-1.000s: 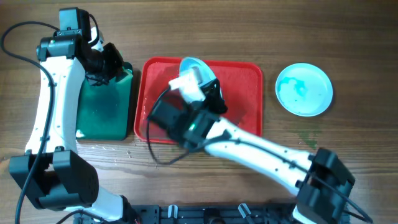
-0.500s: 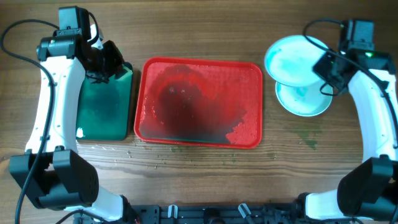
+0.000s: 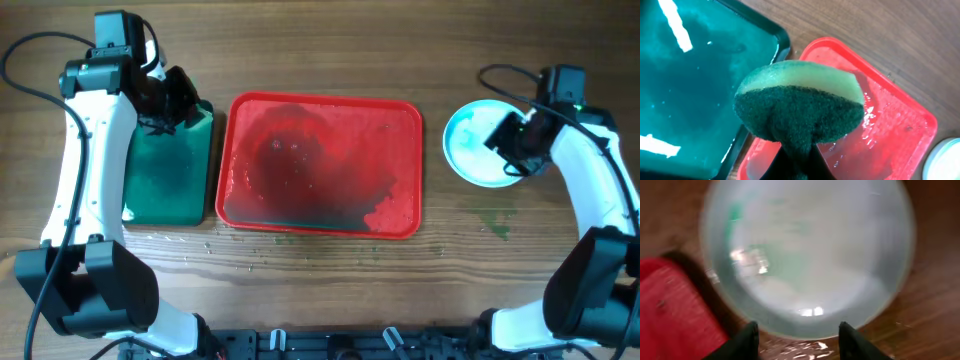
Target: Clean dirty plates on tray and stack at the side
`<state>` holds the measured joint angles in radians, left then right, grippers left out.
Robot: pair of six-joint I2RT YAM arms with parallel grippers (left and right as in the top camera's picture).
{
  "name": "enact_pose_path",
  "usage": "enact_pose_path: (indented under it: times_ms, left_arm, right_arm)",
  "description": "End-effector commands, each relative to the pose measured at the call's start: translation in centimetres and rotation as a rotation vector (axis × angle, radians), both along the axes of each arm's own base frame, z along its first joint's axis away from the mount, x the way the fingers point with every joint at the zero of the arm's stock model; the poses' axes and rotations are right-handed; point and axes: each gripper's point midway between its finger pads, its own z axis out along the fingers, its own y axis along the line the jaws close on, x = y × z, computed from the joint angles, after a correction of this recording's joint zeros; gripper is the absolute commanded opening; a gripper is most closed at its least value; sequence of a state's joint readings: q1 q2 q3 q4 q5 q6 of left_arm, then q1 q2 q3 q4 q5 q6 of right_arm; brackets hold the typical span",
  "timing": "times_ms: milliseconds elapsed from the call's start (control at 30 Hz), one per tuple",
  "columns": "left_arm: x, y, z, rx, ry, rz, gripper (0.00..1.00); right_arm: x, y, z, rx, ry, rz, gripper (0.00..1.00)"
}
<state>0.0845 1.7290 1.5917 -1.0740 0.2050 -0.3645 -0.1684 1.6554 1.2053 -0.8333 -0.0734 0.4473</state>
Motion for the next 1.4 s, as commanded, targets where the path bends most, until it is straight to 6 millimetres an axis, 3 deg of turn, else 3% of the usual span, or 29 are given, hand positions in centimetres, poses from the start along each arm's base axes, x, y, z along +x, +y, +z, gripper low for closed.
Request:
enact_pose_path:
  times_ms: [0, 133, 233, 333, 367, 433, 500, 533, 633, 700, 767, 800, 833, 867, 900, 967, 1033, 1167, 1300, 1367]
  left_arm:
    - [-1.8, 2.6, -2.5, 0.113, 0.102, 0.118, 0.04]
    - [-3.8, 5.2, -7.3, 0.254, 0.178, 0.211, 0.04]
    - [-4.0, 6.9, -9.9, 0.310, 0.157, 0.249, 0.04]
    - [-4.2, 9.5, -11.9, 0.304, 0.135, 0.326, 0.08]
    - [-4.2, 10.1, -12.2, 0.303, 0.130, 0.343, 0.20]
    - [-4.5, 11.0, -12.6, 0.301, 0.129, 0.368, 0.57]
    - [-4.6, 10.7, -12.7, 0.284, 0.132, 0.362, 0.81]
    - [-4.6, 10.2, -12.8, 0.257, 0.136, 0.353, 1.00]
    - [-4.7, 9.5, -12.9, 0.222, 0.144, 0.340, 1.00]
    - [-4.7, 9.5, -12.9, 0.222, 0.144, 0.340, 1.00]
    - [-4.7, 9.5, -12.9, 0.222, 0.144, 0.340, 1.00]
    - [-4.7, 9.5, -12.9, 0.222, 0.144, 0.340, 1.00]
    - [-4.7, 9.5, -12.9, 0.222, 0.144, 0.340, 1.00]
    - [-4.7, 9.5, -12.9, 0.222, 0.144, 0.340, 1.00]
    - [-4.7, 9.5, -12.9, 0.222, 0.144, 0.340, 1.00]
    - [-4.7, 9.5, -12.9, 0.222, 0.144, 0.340, 1.00]
    - [-4.7, 9.5, -12.9, 0.222, 0.144, 0.340, 1.00]
    - [-4.7, 9.5, -12.9, 0.222, 0.144, 0.340, 1.00]
    - [-4.7, 9.5, -12.9, 0.222, 0.144, 0.340, 1.00]
    - [-4.7, 9.5, -12.9, 0.222, 0.144, 0.340, 1.00]
  right_arm:
    - [2.6, 7.6, 5.4, 0.017, -0.171, 0.294, 0.57]
    - [2.8, 14.3, 5.9, 0.014, -0.221, 0.468, 0.59]
    - [2.1, 16.3, 5.7, 0.016, -0.215, 0.527, 0.59]
    - [1.8, 16.5, 5.6, 0.015, -0.203, 0.535, 0.59]
    - [1.8, 16.5, 5.6, 0.014, -0.203, 0.538, 0.59]
    - [1.8, 16.5, 5.6, 0.013, -0.201, 0.539, 0.59]
    - [1.7, 16.5, 5.5, 0.008, -0.198, 0.553, 0.59]
    - [1.6, 16.4, 5.5, 0.006, -0.194, 0.559, 0.59]
    - [0.8, 16.2, 5.7, 0.004, -0.175, 0.567, 0.59]
    - [0.5, 16.1, 7.7, -0.011, -0.205, 0.588, 0.59]
    - [0.2, 16.0, 13.1, -0.026, -0.322, 0.602, 0.61]
    - [-0.4, 15.9, 15.5, -0.025, -0.369, 0.599, 0.66]
    - [-1.8, 15.5, 19.2, -0.028, -0.447, 0.594, 1.00]
    - [-3.2, 15.1, 22.1, -0.033, -0.537, 0.590, 1.00]
    - [-4.2, 14.0, 23.1, -0.099, -0.562, 0.598, 1.00]
    - [-5.7, 11.5, 23.9, -0.225, -0.559, 0.568, 1.00]
    - [-6.8, 11.1, 23.8, -0.230, -0.538, 0.568, 1.00]
    - [-6.6, 10.9, 22.8, -0.264, -0.515, 0.599, 1.00]
    - [-5.1, 10.3, 22.9, -0.320, -0.697, 0.580, 0.99]
    - [-6.2, 9.5, 21.9, -0.371, -0.884, 0.557, 1.00]
